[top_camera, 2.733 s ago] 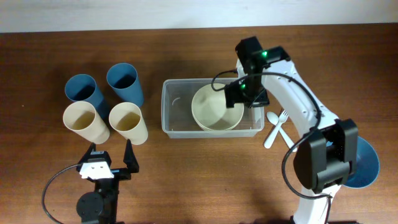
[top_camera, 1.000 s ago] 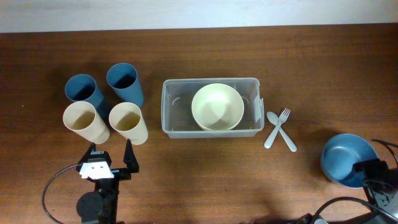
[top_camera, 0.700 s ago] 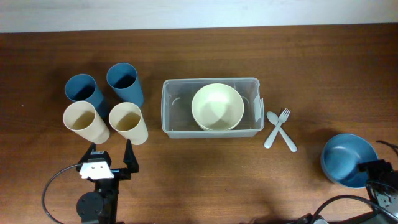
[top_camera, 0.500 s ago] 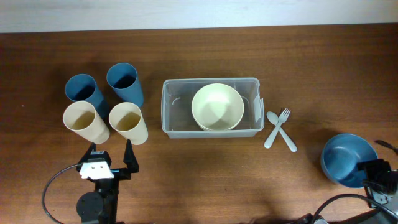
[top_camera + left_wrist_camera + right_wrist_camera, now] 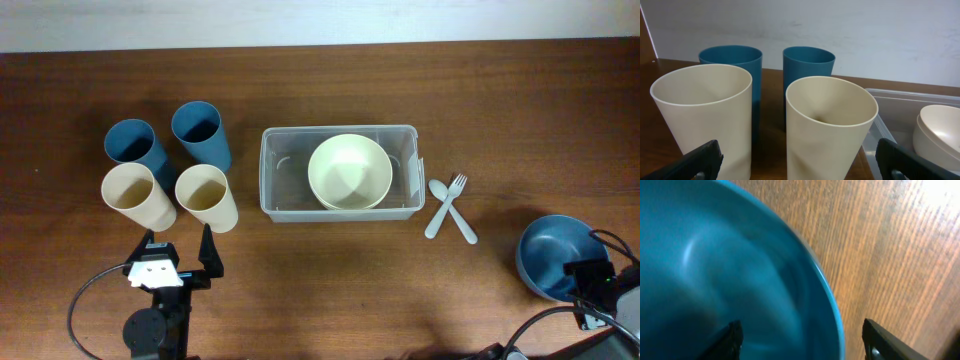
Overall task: Pack container
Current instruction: 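Lower the right gripper onto the blue bowl rim and grasp, then lift the blue bowl with the right gripper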
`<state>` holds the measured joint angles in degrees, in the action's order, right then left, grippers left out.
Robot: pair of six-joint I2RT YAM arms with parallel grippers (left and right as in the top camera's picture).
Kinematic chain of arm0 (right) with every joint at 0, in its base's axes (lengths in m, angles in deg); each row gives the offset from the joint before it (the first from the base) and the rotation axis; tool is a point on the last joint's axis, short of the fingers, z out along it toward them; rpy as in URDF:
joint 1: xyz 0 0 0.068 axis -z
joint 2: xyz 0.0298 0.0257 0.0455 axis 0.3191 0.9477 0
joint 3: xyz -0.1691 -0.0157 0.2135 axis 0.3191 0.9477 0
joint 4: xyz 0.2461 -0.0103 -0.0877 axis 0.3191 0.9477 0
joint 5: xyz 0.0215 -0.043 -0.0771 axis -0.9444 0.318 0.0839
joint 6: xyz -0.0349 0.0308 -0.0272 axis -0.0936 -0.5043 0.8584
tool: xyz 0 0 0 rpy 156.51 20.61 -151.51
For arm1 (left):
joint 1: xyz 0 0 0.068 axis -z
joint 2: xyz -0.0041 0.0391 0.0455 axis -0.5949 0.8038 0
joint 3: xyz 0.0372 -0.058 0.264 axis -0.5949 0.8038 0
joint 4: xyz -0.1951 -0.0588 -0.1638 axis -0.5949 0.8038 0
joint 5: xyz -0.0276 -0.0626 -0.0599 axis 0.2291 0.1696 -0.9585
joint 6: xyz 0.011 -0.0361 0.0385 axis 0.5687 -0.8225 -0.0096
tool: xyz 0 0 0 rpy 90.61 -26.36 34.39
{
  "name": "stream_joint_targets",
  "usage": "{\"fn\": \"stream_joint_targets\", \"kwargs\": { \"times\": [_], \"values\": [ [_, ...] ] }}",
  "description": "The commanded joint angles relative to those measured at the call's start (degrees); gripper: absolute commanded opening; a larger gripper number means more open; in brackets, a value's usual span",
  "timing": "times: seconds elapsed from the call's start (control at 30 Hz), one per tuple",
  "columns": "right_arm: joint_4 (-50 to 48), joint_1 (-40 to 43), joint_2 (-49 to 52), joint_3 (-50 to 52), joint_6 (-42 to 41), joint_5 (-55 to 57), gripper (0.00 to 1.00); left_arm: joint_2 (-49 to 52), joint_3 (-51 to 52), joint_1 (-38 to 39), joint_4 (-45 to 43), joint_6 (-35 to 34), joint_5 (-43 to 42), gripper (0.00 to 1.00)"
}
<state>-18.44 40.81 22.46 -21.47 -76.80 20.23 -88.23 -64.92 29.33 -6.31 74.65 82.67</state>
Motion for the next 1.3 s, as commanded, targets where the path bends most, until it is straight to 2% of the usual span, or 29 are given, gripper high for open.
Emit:
{"fn": "stream_joint_targets", "kwargs": {
  "times": [0.0,0.1,0.17,0.23,0.33,0.4,0.7,0.97,1.17,1.27],
  "values": [
    [-2.7,-1.7,1.1,1.9,-0.9,-1.3,0.71,-0.5,0.1,0.2,0.4,0.9,-0.4,1.0],
    [-6.1,-3.9,2.3,3.4,-2.7,-1.3,0.7,-0.5,0.1,0.2,0.4,0.9,-0.4,1.0],
    [-7.9,-5.6,3.3,4.1,-3.6,-1.3,0.65,-0.5,0.1,0.2,0.4,0.9,-0.4,1.0],
    [-9.0,-7.2,4.2,4.1,-3.9,-1.3,0.53,-0.5,0.1,0.2,0.4,0.9,-0.4,1.0],
    [-10.2,-8.9,5.1,4.1,-4.2,-1.3,0.19,-0.5,0.1,0.2,0.4,0.9,-0.4,1.0],
    [-10.4,-9.5,5.4,4.1,-5.5,-0.9,0.04,-0.5,0.1,0.2,0.4,0.9,-0.4,1.0],
    [-11.4,-9.5,5.4,3.3,-5.4,-1.8,0.04,-0.5,0.1,0.2,0.4,0.9,-0.4,1.0],
    [-6.3,-9.5,4.6,-5.2,-2.4,-8.9,0.04,-0.5,0.1,0.2,0.4,0.9,-0.4,1.0],
    [-0.9,-9.6,4.0,-12.7,4.4,-20.3,0.04,-0.5,0.1,0.2,0.4,0.9,-0.4,1.0],
    [0.9,-9.9,4.0,-15.2,9.3,-30.5,0.04,-0.5,0.1,0.2,0.4,0.9,-0.4,1.0]
  ]
}}
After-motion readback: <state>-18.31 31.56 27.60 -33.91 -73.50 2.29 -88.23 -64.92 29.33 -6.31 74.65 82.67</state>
